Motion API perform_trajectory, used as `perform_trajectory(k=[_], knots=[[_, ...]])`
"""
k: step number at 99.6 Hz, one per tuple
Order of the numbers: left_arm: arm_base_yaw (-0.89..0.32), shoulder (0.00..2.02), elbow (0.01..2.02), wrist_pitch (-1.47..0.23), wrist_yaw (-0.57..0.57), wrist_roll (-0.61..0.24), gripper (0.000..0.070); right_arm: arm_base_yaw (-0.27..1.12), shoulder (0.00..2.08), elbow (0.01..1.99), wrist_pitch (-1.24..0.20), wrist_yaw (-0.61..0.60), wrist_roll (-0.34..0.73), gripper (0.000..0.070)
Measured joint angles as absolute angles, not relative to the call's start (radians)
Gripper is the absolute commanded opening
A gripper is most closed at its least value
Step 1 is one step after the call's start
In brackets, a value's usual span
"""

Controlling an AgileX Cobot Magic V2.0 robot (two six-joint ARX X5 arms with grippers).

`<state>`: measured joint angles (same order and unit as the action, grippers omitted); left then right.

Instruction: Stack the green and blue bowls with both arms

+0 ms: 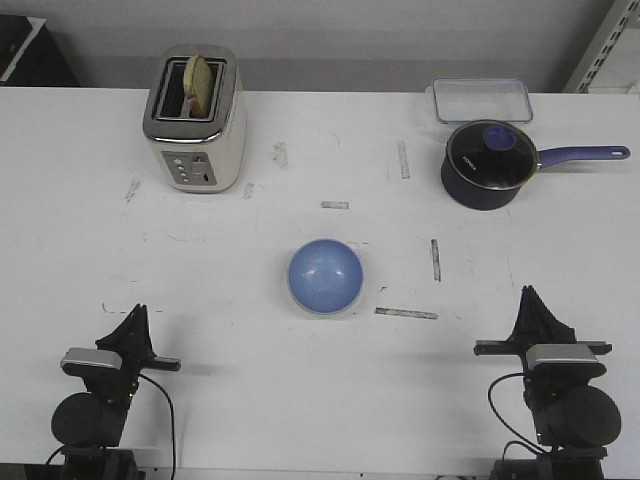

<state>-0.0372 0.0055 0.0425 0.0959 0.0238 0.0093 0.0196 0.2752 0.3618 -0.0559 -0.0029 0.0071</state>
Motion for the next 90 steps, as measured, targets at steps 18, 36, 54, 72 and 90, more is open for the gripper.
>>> perform_trajectory(k=[18, 36, 54, 72, 90], knots=[[-0.071, 0.005, 0.035, 0.110, -0.009, 0.009, 0.0051, 0.020, 0.275, 0.362, -0.056, -0.003, 0.007, 0.0001], [-0.071, 0.005, 0.034, 0.106, -0.021, 0.009, 0.0051, 0.020, 0.275, 0.362, -0.056, -0.003, 0.007, 0.0001], [-0.060, 0.005, 0.034, 0.105, -0.021, 0.009, 0.0051, 0.020, 0.275, 0.362, -0.056, -0.003, 0.007, 0.0001], [-0.041, 0.005, 0.034, 0.105, -0.021, 0.009, 0.0051, 0.020, 0.275, 0.362, -0.056, -0.003, 0.007, 0.0001], [-0.041, 0.005, 0.034, 0.105, -0.021, 0.009, 0.0049, 0.020, 0.275, 0.362, -0.056, -0.003, 0.007, 0.0001]])
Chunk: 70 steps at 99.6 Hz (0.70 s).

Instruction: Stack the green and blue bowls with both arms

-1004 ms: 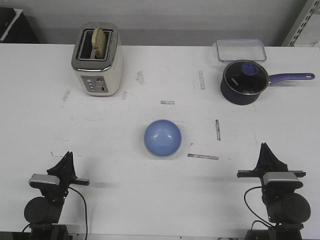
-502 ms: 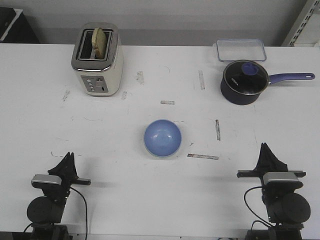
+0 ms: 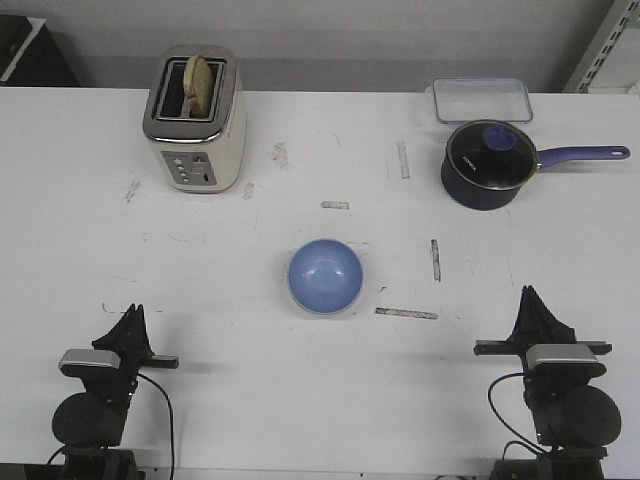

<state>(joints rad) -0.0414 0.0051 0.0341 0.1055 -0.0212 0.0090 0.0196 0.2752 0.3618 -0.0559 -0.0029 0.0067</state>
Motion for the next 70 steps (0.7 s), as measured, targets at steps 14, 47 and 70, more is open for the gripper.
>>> perform_trajectory(k=[14, 47, 70], knots=[[-0.041, 0.005, 0.034, 0.108, -0.024, 0.009, 0.0030, 0.020, 0.275, 0.362, -0.056, -0.003, 0.007, 0.0001], [-0.041, 0.005, 0.034, 0.114, -0.028, 0.009, 0.0000, 0.020, 0.275, 0.362, -0.056, -0.003, 0.007, 0.0001], [-0.041, 0.005, 0.034, 0.114, -0.028, 0.009, 0.0000, 0.020, 0.275, 0.362, -0.056, -0.003, 0.007, 0.0001]])
